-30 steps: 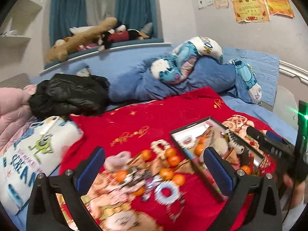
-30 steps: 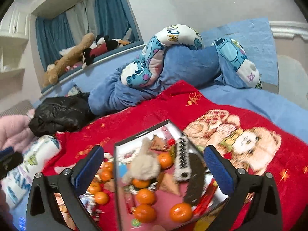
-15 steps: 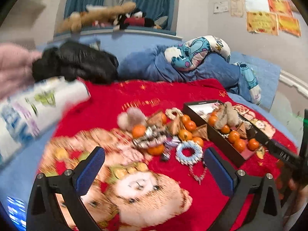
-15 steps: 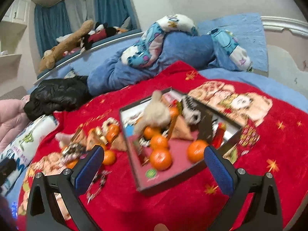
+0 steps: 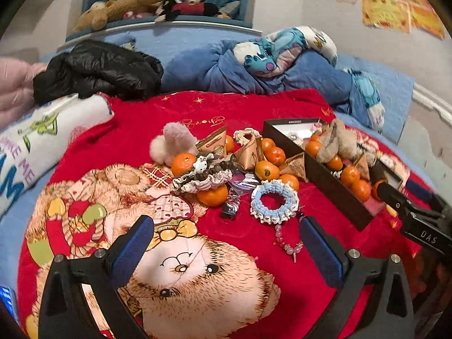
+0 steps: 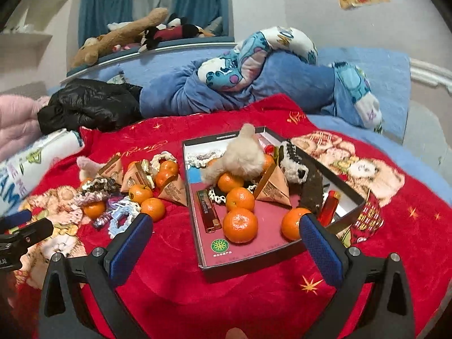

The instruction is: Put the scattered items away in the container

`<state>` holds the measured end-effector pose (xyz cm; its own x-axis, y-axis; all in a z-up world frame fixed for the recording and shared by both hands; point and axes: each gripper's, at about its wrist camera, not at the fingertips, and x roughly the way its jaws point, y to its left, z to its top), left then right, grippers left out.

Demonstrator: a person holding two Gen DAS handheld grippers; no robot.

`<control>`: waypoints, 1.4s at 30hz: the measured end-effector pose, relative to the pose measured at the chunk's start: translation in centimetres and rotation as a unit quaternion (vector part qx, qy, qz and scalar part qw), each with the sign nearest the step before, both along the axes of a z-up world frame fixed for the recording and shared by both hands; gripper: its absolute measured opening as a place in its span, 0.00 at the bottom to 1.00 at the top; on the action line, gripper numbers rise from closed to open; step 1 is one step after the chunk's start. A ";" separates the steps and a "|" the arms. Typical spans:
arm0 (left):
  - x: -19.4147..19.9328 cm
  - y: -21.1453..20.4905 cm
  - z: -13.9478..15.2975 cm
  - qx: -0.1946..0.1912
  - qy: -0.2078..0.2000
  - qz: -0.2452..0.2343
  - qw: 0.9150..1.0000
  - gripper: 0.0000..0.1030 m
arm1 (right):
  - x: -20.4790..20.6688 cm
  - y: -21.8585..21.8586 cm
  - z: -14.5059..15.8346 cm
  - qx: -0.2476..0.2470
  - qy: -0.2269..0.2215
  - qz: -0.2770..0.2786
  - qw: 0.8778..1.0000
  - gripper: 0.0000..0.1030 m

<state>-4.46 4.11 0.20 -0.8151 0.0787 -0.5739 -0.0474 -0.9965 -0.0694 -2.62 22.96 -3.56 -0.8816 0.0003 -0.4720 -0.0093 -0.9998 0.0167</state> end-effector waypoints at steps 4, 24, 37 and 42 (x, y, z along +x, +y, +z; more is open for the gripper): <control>-0.5 0.0 -0.3 -0.004 -0.004 -0.001 1.000 1.00 | -0.6 -0.8 -0.7 0.013 -0.023 0.016 1.000 1.00; -1.8 0.1 -1.3 -0.007 -0.016 0.003 1.000 1.00 | -0.4 -3.1 -1.5 0.028 -0.038 0.042 0.998 1.00; -2.0 0.2 -1.5 -0.017 -0.017 0.002 1.000 1.00 | -0.2 -3.6 -2.1 0.014 -0.050 0.048 0.997 1.00; -1.9 0.5 -1.5 -0.020 -0.014 -0.003 1.000 1.00 | 0.0 -4.0 -2.3 0.025 -0.049 0.047 0.997 1.00</control>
